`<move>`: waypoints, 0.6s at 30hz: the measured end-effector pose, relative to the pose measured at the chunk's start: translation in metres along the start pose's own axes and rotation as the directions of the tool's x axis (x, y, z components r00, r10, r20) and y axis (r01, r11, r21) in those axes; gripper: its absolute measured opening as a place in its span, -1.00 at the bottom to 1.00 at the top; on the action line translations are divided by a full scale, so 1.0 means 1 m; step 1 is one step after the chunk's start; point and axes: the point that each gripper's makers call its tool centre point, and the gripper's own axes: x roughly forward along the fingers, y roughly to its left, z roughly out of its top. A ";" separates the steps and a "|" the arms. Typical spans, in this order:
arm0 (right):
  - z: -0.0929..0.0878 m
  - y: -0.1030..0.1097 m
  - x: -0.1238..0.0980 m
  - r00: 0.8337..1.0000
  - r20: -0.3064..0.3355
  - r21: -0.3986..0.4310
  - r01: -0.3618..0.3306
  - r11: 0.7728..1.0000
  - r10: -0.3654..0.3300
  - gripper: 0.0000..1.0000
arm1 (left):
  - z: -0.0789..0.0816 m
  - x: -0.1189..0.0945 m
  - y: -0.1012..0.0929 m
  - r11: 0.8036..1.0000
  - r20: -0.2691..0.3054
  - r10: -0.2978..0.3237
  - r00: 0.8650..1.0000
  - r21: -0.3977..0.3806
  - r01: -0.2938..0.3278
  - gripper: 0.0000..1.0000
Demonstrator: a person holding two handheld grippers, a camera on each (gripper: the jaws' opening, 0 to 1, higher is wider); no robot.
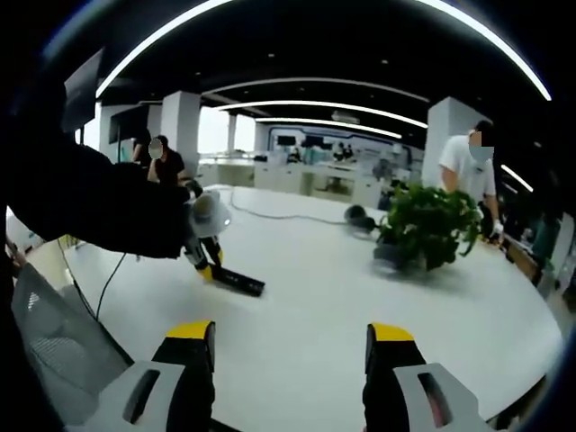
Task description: Press the specified remote control buttons in sequence, fully releasing each button before pressing the next.
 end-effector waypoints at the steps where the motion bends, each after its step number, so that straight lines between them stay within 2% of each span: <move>1: 0.000 -0.002 0.000 1.000 -0.001 -0.003 0.012 1.000 -0.012 0.32 | -0.001 0.003 0.005 1.000 -0.003 0.006 1.000 0.010 -0.006 -0.52; 5: -0.001 -0.004 0.000 1.000 -0.004 0.001 0.021 1.000 -0.021 0.31 | -0.005 0.010 0.019 0.999 -0.032 0.026 0.999 0.036 -0.025 -0.52; 12: -0.004 -0.005 0.001 0.999 -0.021 -0.007 0.027 1.000 -0.027 0.28 | 0.000 0.014 0.038 0.999 -0.029 0.019 0.999 0.043 -0.018 -0.52; 15: -0.004 -0.005 0.001 0.999 -0.022 -0.005 0.030 1.000 -0.030 0.27 | 0.002 0.013 0.052 0.997 -0.032 0.048 0.998 0.061 -0.046 -0.52; 18: -0.006 -0.005 0.001 0.999 -0.031 -0.008 0.030 1.000 -0.030 0.26 | 0.005 0.012 0.064 0.997 -0.033 0.049 0.998 0.063 -0.047 -0.52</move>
